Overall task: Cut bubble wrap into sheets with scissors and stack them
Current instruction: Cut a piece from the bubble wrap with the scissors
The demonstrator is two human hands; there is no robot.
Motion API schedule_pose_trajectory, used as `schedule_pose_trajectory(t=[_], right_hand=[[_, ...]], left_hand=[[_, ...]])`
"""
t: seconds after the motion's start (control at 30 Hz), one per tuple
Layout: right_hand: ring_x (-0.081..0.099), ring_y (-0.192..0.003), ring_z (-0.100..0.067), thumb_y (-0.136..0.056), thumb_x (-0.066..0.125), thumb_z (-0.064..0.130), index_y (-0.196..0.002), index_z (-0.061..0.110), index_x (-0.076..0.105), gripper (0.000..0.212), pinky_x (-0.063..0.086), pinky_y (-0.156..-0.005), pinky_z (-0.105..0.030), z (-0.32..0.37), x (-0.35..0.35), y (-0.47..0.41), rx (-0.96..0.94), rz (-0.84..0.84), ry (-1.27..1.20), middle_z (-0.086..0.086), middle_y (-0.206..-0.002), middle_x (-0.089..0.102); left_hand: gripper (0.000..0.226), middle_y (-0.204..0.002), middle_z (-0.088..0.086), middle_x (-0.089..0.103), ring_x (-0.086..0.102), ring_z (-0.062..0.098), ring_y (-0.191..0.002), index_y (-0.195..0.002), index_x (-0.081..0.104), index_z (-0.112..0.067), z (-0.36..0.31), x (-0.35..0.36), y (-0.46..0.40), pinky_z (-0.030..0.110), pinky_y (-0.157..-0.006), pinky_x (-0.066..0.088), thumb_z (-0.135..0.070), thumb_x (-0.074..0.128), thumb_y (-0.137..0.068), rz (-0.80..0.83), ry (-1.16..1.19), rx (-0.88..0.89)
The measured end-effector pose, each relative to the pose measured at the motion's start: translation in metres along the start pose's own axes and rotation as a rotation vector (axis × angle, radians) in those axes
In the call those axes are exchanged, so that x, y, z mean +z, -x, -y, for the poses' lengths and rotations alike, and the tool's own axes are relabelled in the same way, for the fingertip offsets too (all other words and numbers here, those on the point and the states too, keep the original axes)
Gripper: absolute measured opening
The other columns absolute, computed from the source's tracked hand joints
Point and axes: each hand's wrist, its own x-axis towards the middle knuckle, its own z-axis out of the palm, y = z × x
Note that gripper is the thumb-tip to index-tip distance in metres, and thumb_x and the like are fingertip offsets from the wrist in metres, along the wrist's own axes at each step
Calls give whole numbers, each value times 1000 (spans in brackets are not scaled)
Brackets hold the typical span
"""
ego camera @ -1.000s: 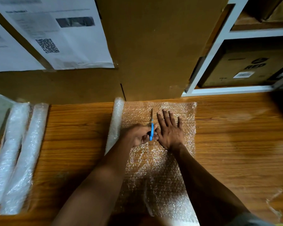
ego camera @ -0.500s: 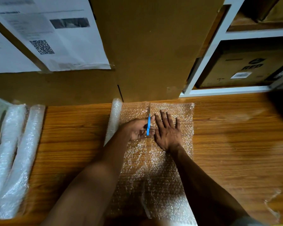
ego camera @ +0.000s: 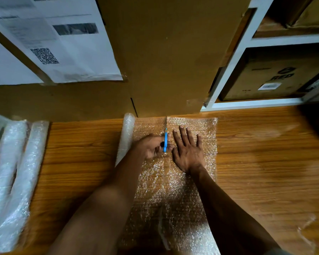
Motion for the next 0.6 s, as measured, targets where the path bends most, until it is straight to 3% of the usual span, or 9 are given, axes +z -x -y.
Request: schedule_pose_trajectory(t=[0.17,0.33,0.5,0.6], right_hand=[[-14,-161,-25,-106,7,56,-168,29,-5,69,1,-128,-61,0,0,0,-7,-9,-1,-2,-174,-15],[-14,-161,-24,-106,7,56,-168,30,-5,68,1,-128,-62,0,2,-1,0,-11,-5,-1,-174,-16],[-17,-160,-25,-106,1,58,-167,31,-10,68,0,-128,-62,0,2,-1,-2,3,-1,-1,-173,-19],[-17,-160,-24,-106,0,60,-167,31,-10,68,-1,-128,-61,-1,2,-1,-3,-5,-11,0,-173,-19]], left_hand=[[49,-95,16,77,66,8,-54,-117,67,6,-9,1,0,12,-40,45,-38,69,-96,1,-12,-1],[29,-79,15,75,71,12,-59,-106,65,5,-9,0,-1,10,-36,38,-23,68,-99,-9,39,3],[25,-100,20,75,75,23,-80,-114,66,5,-7,-2,11,14,-40,47,-14,68,-98,-12,7,46],[27,-112,26,70,76,24,-82,-122,62,12,0,-5,20,18,-52,57,-3,63,-100,-25,-71,65]])
